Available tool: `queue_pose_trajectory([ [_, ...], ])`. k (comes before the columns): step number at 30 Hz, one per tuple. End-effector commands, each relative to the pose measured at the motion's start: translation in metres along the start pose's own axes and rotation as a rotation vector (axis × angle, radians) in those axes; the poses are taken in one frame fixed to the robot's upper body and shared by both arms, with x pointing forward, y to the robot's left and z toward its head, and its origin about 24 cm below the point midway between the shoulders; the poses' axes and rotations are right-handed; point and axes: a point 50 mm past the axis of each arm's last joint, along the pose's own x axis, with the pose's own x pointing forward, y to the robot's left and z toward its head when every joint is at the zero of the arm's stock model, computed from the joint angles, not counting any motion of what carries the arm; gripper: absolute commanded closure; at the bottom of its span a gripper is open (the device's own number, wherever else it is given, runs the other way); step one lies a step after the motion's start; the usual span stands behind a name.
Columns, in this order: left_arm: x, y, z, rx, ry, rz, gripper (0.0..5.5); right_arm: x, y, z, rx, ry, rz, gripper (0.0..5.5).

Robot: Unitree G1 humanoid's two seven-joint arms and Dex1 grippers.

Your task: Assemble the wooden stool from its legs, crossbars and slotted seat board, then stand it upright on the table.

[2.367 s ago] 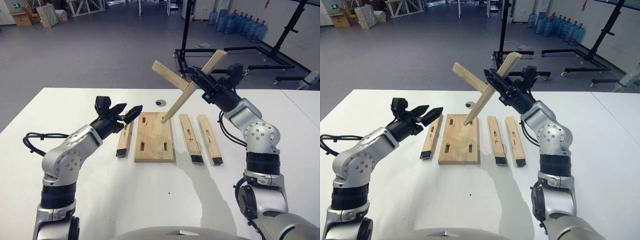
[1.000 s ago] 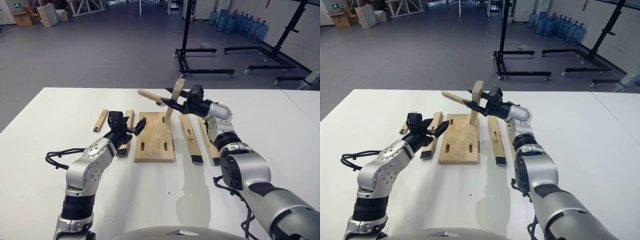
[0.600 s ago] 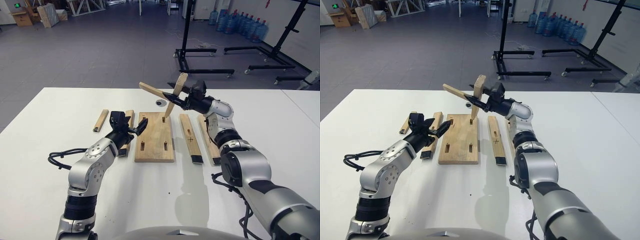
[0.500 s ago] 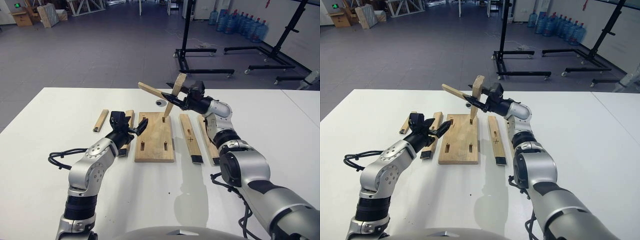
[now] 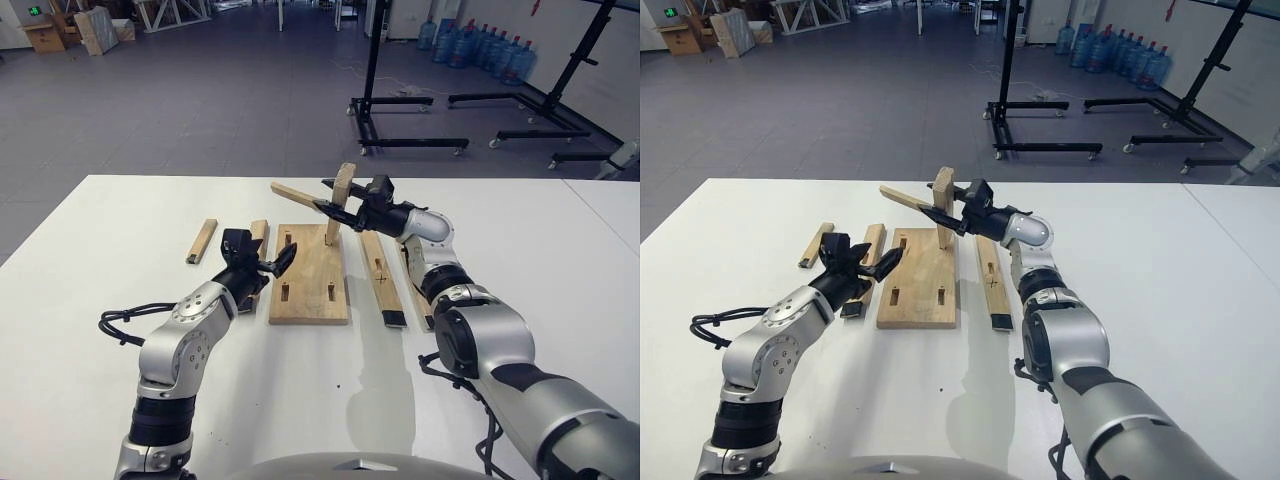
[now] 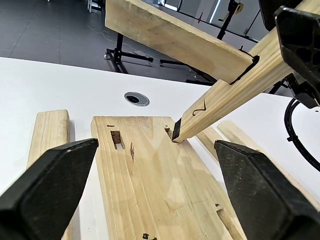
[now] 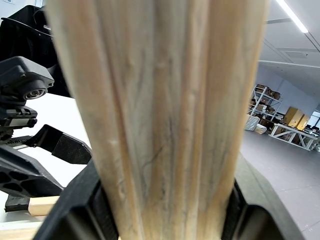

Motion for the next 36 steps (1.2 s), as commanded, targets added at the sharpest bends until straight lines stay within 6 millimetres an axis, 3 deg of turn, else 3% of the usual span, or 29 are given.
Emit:
queue_pose_trajectory([
  [1,0.000,-0.002,-0.002,0.007,0.008,0.001,1.24,-0.003,0.008,-0.009,0.060,0.017,0.048,3.44],
  [11,0.000,-0.002,-0.003,0.002,0.004,0.007,1.24,-0.013,0.005,-0.011,0.127,0.094,0.138,3.44],
  [17,0.000,-0.002,-0.002,0.002,0.004,0.008,1.24,-0.019,-0.001,-0.019,0.290,0.194,0.110,3.44],
  [32,0.001,-0.004,-0.003,0.001,0.009,-0.008,1.24,-0.026,-0.005,-0.023,0.489,0.346,0.134,3.44],
  [36,0.002,-0.005,-0.003,-0.002,0.008,-0.010,1.24,-0.033,-0.005,-0.031,0.541,0.406,0.063,3.44],
])
